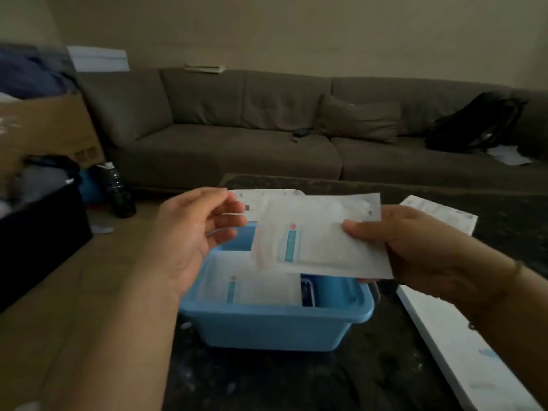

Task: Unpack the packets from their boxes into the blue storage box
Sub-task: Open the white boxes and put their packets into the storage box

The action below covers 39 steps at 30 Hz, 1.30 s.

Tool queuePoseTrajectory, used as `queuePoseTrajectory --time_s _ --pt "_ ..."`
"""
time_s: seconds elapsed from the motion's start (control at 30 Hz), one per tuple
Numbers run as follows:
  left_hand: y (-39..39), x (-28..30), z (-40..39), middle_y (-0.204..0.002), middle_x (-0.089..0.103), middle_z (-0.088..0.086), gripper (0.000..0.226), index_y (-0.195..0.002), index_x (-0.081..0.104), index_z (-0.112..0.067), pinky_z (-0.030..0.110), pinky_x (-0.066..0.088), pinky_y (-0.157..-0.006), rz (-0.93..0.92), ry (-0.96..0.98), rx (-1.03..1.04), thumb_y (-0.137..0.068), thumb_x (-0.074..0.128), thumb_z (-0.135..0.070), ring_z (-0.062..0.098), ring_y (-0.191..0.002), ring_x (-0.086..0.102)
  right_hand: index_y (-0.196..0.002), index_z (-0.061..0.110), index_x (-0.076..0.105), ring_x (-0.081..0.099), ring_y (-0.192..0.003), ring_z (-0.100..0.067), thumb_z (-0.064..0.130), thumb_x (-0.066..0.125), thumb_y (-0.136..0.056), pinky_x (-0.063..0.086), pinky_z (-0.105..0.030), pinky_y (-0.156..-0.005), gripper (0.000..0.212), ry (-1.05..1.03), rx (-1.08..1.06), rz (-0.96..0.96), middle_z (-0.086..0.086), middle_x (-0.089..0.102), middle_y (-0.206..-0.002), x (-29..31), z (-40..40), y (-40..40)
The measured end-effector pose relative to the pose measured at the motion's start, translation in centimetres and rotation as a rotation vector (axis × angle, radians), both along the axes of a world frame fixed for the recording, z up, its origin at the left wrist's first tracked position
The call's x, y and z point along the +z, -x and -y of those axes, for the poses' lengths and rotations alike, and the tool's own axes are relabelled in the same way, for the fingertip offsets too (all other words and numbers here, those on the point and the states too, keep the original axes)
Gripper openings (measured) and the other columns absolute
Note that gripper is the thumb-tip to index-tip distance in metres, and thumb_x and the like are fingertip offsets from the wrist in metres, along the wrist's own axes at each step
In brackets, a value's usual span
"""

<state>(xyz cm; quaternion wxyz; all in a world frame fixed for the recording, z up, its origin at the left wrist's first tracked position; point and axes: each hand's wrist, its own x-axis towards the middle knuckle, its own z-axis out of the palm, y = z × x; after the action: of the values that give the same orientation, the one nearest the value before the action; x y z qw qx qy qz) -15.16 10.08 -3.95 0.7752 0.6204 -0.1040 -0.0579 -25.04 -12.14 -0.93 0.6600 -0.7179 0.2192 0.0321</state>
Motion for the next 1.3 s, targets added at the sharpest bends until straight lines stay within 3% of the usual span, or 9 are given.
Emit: queuePoseTrajectory --time_s 0.1,0.23,0.37,0.43,0.53,0.73,0.87,1.0,1.3 --pt "-1.6 -0.7 -2.4 -0.086 0.076 -0.001 0.016 -0.091 0.071 -0.021 0.031 0.053 -0.075 0.125 -0.179 0.067 -0.098 0.057 -0.025 0.014 -0.083 0.073 -0.111 0.017 0.063 0.073 -0.084 -0.026 0.017 0.062 -0.092 0.060 -0.038 -0.056 0.019 0.021 0.072 -0.083 -0.011 0.076 -0.095 -1.6 -2.3 -2.7" --pt "-2.9 -2.5 -3.0 -0.100 0.068 -0.020 0.013 -0.101 0.066 -0.037 0.020 0.044 -0.077 0.468 -0.905 0.130 -0.091 0.068 -0.028 -0.001 -0.094 0.062 -0.108 0.017 0.061 0.070 -0.085 -0.027 0.015 0.062 -0.093 0.059 -0.041 -0.058 0.016 0.032 0.066 -0.161 -0.013 0.073 -0.099 -3.6 -4.8 -4.8" --pt "-2.6 -2.9 -2.4 -0.115 0.058 -0.021 0.022 -0.109 0.065 -0.041 0.034 0.036 -0.101 0.489 -1.124 -0.024 -0.089 0.070 -0.034 0.008 -0.121 0.050 -0.113 0.017 0.060 0.070 -0.089 -0.028 0.018 0.064 -0.092 0.061 -0.042 -0.069 0.020 0.078 0.088 -0.223 -0.013 0.072 -0.100 -5.1 -6.0 -5.9" --pt "-2.4 -2.9 -2.1 -0.126 0.051 -0.016 0.027 -0.111 0.062 -0.046 0.059 0.007 -0.118 0.473 -1.247 -0.103 -0.086 0.071 -0.042 0.010 -0.138 0.032 -0.115 0.016 0.062 0.071 -0.090 -0.028 0.018 0.067 -0.091 0.060 -0.042 -0.078 0.025 0.123 0.094 -0.246 -0.011 0.074 -0.100 -5.6 -6.2 -6.1" --pt "-2.1 -3.0 -1.5 -0.149 0.037 -0.002 0.039 -0.117 0.057 -0.048 0.066 -0.021 -0.108 0.415 -1.402 -0.205 -0.081 0.073 -0.049 0.008 -0.149 0.003 -0.118 0.015 0.064 0.072 -0.090 -0.028 0.018 0.069 -0.089 0.060 -0.045 -0.083 0.029 0.161 0.122 -0.269 -0.010 0.075 -0.099 -5.9 -6.0 -6.1" --pt "-1.6 -2.8 -1.1 -0.160 0.021 0.002 0.045 -0.127 0.053 -0.046 0.066 -0.026 -0.105 0.389 -1.525 -0.253 -0.086 0.071 -0.042 0.012 -0.151 -0.012 -0.105 0.023 0.058 0.075 -0.072 -0.018 0.028 0.072 -0.085 0.061 -0.029 -0.063 0.025 0.623 0.334 -0.284 -0.005 0.076 -0.084 -3.2 -4.1 -4.5" --pt "-1.6 -2.5 -0.9 -0.162 0.019 0.002 0.049 -0.131 0.049 -0.045 0.066 -0.026 -0.105 0.387 -1.538 -0.260 -0.088 0.070 -0.033 0.012 -0.151 -0.015 -0.129 0.037 0.049 0.057 -0.105 -0.004 0.050 0.073 -0.078 0.047 -0.021 -0.091 0.059 1.237 0.534 -0.110 0.013 0.060 -0.126 -2.6 -3.1 -3.7" --pt "-1.4 -2.5 -0.7 -0.166 -0.003 0.008 0.060 -0.138 0.040 -0.049 0.067 -0.029 -0.103 0.350 -1.610 -0.264 -0.090 0.068 -0.026 0.019 -0.150 -0.023 -0.147 0.042 0.027 0.031 -0.138 -0.004 0.055 0.069 -0.080 0.027 -0.027 -0.114 0.080 1.301 0.810 0.022 0.021 0.031 -0.153 -4.2 -3.0 -4.6" --pt "-1.7 -3.0 0.1 -0.166 -0.002 0.006 0.065 -0.140 0.033 -0.052 0.068 -0.026 -0.106 0.361 -1.636 -0.244 -0.091 0.065 -0.023 0.019 -0.150 -0.023 -0.149 0.033 0.031 0.038 -0.137 -0.010 0.049 0.067 -0.086 0.029 -0.029 -0.114 0.074 1.311 0.858 0.092 0.012 0.037 -0.152 -5.4 -2.1 -4.6"
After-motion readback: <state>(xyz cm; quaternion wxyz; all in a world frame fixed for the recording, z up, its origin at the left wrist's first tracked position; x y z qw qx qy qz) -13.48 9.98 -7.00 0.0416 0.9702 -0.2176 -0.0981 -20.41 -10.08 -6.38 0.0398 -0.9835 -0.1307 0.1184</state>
